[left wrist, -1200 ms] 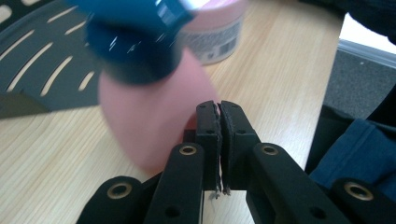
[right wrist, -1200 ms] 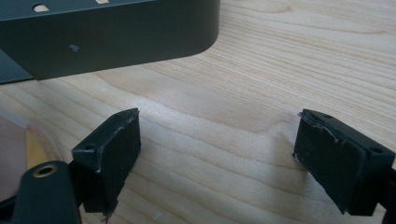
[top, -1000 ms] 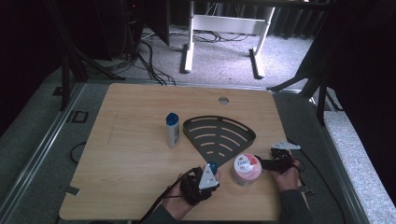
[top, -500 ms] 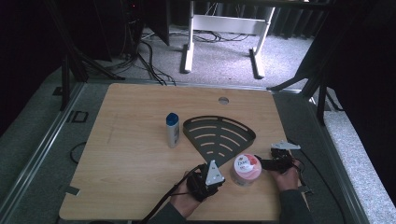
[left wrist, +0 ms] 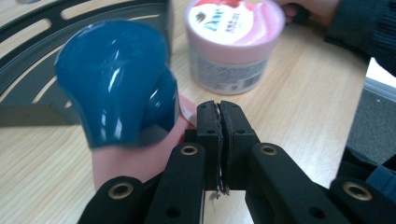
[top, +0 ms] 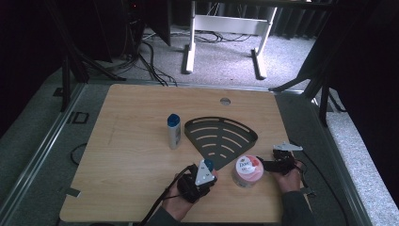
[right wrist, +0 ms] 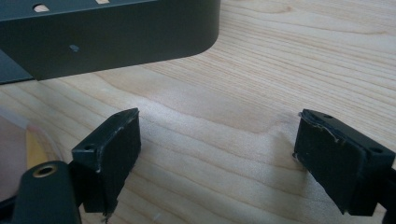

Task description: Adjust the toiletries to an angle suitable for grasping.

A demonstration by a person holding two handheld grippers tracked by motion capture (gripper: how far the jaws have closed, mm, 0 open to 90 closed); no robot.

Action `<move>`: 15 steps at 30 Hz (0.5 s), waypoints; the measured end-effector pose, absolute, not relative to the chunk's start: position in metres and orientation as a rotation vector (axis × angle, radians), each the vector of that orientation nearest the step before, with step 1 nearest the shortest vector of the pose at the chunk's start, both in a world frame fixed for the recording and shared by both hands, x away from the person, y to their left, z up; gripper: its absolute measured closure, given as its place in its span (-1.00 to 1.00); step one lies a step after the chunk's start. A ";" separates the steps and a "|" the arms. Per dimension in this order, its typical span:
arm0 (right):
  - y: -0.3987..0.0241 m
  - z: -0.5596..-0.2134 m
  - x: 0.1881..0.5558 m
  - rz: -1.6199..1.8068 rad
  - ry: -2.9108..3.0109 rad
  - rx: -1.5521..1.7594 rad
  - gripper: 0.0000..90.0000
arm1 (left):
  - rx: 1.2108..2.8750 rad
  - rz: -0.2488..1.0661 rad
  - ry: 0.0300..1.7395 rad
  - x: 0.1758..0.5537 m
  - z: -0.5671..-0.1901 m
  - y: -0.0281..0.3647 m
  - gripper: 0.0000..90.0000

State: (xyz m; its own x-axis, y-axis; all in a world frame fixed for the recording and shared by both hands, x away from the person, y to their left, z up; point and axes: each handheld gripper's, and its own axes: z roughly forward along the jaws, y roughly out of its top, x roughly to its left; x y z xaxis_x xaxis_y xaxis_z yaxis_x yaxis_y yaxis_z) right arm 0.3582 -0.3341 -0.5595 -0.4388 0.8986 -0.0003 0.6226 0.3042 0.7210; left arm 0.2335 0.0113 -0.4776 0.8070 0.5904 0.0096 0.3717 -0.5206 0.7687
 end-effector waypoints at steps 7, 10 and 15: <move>-0.334 -0.559 0.358 0.925 2.173 1.356 -0.68 | 2.157 0.356 0.775 0.240 -0.477 0.030 0.93; -0.334 -0.559 0.358 0.925 2.173 1.356 -0.68 | 2.139 0.351 0.805 0.243 -0.473 0.039 0.93; -0.334 -0.559 0.358 0.925 2.173 1.356 -0.68 | 2.135 0.370 0.832 0.247 -0.472 0.045 0.93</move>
